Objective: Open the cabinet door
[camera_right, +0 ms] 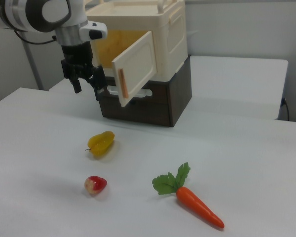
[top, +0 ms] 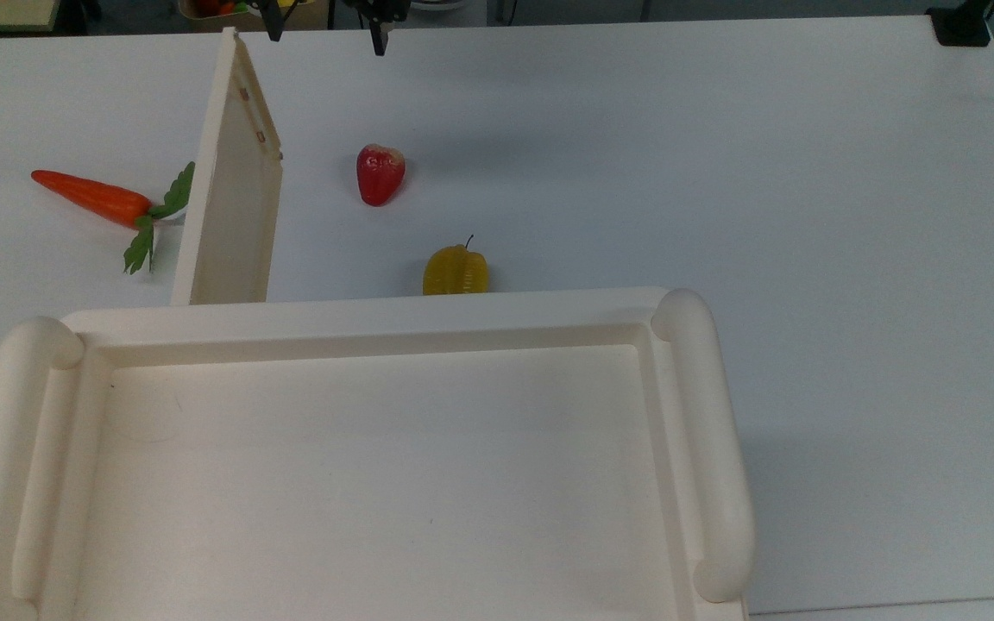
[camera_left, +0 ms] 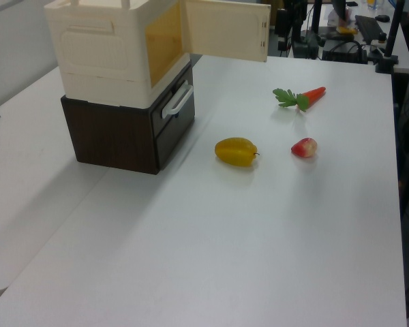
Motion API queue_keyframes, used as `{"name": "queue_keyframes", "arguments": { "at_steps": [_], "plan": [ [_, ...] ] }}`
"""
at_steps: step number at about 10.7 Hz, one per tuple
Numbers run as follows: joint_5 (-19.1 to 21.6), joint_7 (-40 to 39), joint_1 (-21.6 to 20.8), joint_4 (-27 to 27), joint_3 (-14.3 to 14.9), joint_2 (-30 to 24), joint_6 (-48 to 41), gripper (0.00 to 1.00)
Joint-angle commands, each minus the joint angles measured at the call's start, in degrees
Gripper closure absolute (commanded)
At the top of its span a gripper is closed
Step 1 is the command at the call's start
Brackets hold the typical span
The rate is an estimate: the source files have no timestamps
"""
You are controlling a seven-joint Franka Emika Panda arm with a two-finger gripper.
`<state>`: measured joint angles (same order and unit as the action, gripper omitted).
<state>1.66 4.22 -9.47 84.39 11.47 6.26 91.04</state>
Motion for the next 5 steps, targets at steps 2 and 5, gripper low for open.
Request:
{"name": "queue_keyframes", "arguments": {
  "at_steps": [2, 5],
  "plan": [
    [-1.05, -1.14, -0.72, 2.18, 2.84, -1.25, 0.28, 0.00],
    [-1.05, -1.06, -0.63, 2.00, 3.82, -1.25, 0.28, 0.00]
  ]
}}
